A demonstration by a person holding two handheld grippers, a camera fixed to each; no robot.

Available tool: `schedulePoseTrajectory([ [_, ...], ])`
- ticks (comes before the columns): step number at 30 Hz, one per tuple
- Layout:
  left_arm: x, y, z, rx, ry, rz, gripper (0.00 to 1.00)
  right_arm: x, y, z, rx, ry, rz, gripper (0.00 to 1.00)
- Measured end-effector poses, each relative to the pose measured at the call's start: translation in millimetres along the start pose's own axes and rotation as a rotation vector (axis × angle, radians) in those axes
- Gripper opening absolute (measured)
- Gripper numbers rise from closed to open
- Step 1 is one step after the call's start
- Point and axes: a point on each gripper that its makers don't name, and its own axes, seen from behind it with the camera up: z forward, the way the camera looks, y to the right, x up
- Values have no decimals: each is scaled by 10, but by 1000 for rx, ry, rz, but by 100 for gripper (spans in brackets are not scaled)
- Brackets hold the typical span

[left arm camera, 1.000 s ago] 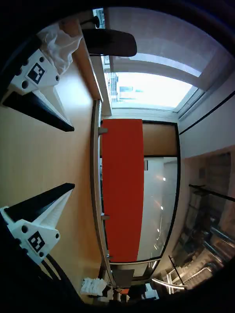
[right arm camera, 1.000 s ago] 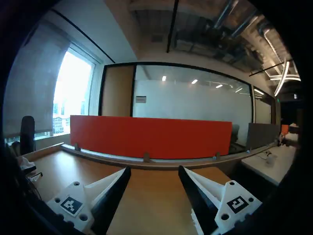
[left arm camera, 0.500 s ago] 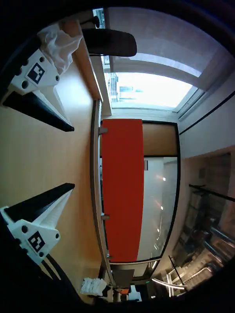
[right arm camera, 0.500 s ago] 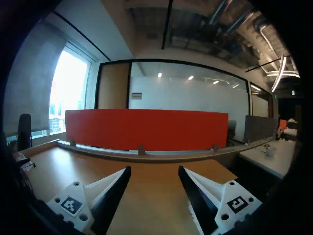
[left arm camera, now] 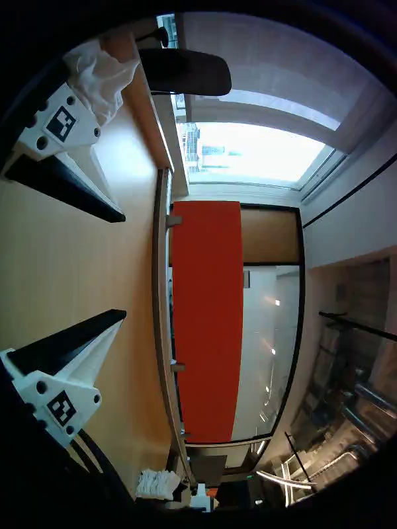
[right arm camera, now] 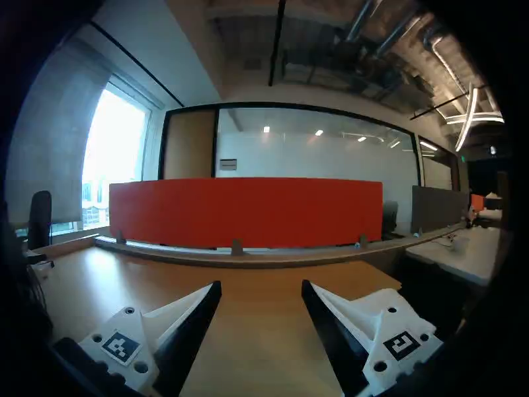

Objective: Fold towel

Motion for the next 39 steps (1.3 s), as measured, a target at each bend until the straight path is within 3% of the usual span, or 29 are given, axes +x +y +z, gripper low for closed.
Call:
schedulePoseTrajectory([
  [8, 5, 7, 0, 0, 0, 0, 98, -236, -18, -1, 10, 5, 28, 94],
  [17, 6, 6, -1, 0, 0, 0, 98, -473, 102, 24, -9, -4, 8, 94],
  [39, 2, 1, 1, 0, 0, 0, 98, -681, -48, 28, 9, -12, 7, 94],
])
